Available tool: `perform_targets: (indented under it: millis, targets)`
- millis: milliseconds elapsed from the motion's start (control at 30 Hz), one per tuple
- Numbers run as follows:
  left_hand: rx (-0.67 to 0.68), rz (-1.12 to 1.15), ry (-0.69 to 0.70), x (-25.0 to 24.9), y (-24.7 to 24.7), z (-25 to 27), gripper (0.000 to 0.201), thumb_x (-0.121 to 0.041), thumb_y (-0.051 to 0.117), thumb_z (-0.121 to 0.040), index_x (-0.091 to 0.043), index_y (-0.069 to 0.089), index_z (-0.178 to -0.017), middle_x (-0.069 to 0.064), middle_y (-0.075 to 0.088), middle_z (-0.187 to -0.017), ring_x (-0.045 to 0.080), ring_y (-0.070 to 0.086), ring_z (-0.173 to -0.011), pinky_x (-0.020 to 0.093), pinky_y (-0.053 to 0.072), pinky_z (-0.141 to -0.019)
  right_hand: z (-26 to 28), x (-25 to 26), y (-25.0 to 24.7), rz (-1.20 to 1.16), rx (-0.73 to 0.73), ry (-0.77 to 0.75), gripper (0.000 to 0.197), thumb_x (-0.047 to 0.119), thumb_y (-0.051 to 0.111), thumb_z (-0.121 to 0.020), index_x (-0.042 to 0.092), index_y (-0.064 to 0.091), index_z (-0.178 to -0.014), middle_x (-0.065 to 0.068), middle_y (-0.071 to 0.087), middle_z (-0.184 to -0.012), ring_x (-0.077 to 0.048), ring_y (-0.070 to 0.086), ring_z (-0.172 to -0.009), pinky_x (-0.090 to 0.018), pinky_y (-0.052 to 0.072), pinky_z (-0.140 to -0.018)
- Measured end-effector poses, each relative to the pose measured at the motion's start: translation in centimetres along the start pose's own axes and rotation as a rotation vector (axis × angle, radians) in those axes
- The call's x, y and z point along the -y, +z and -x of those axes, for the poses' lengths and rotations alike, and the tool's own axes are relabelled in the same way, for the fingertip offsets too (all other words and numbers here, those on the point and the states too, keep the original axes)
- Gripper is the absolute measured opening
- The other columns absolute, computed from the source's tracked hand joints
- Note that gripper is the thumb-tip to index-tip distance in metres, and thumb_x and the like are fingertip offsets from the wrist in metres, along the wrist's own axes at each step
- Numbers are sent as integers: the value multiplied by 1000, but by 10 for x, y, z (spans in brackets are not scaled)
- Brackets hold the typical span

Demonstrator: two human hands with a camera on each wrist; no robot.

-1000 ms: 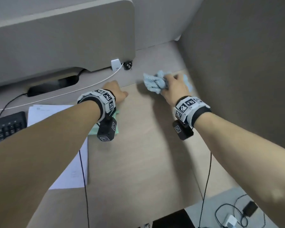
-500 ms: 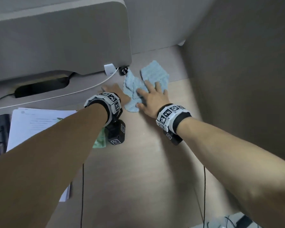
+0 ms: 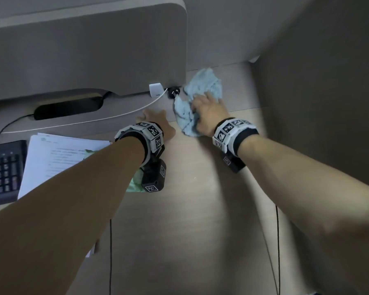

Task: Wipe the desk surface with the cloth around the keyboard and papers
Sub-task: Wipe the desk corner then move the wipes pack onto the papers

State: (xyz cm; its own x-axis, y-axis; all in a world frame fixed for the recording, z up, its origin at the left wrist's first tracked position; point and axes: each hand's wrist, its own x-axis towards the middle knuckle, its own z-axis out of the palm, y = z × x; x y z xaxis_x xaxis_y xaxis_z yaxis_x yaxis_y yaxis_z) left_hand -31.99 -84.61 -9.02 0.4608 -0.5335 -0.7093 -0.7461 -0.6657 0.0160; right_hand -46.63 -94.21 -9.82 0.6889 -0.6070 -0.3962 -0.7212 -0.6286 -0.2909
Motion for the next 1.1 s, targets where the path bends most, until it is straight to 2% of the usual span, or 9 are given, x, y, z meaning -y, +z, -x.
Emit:
perform_targets:
  millis: [100,233,333,467,567,733,933,1000,1100]
  targets:
    - [8,8,0,1,-2,0,63,-28,52,-84,-22,32,-143,21,15,-152,48,25,-135,54,33,-104,23,-24,1,-11,-79,-25,41,12,66,-71,16,55,-110,-5,49,-139,-31,39,-134,-52,36,-108]
    - [-36,1,-8,-3,4,2,58,-28,55,-81,-20,38,-135,22,18,-149,45,29,-130,51,31,-104,23,-72,-28,-69,-164,287,57,14,69,-75,13,44,-127,-13,48,-131,-36,47,-123,-50,44,-97]
    - [-51,10,-15,-4,5,3,57,-28,57,-79,-22,38,-133,20,19,-148,44,31,-125,49,36,-101,4,-70,-36,-85,-141,351,87,21,78,-74,15,26,-144,-14,37,-145,-37,38,-132,-55,40,-103]
    - [-43,-4,-20,-3,3,3,58,-29,56,-78,-22,38,-133,18,23,-144,44,34,-119,47,42,-95,-6,-51,-27,26,-132,397,77,31,76,-69,12,44,-136,-12,22,-154,-37,26,-137,-53,35,-107]
    - [-41,-5,-13,-4,6,1,61,-33,58,-78,-21,38,-134,19,23,-145,44,34,-120,50,40,-98,-6,-22,-18,43,-26,254,81,26,74,-67,14,42,-141,-13,31,-151,-33,25,-141,-52,33,-111]
    - [-5,-35,-12,-4,1,-2,67,-45,54,-77,-24,36,-138,18,27,-145,42,32,-129,53,38,-99,25,0,11,68,14,-75,82,15,68,-73,19,35,-148,-1,19,-162,-25,12,-150,-54,14,-120]
    - [-24,0,-27,-3,1,5,62,-37,56,-82,-23,35,-139,17,15,-153,46,27,-130,52,37,-103,38,-75,-5,-28,-124,301,79,26,67,-69,22,36,-142,-3,21,-160,-34,16,-146,-59,32,-109]
    - [-38,1,-34,-5,4,8,63,-29,54,-82,-23,33,-140,17,12,-154,47,25,-129,53,37,-103,38,-57,-4,-24,-61,347,90,39,69,-66,23,30,-145,-5,17,-160,-38,9,-147,-60,28,-112]
    - [-35,0,-27,-5,2,8,61,-25,50,-81,-22,33,-139,20,11,-154,48,24,-129,56,34,-104,54,-6,17,5,38,183,100,56,62,-67,23,19,-152,-6,6,-164,-39,-3,-149,-63,9,-117]
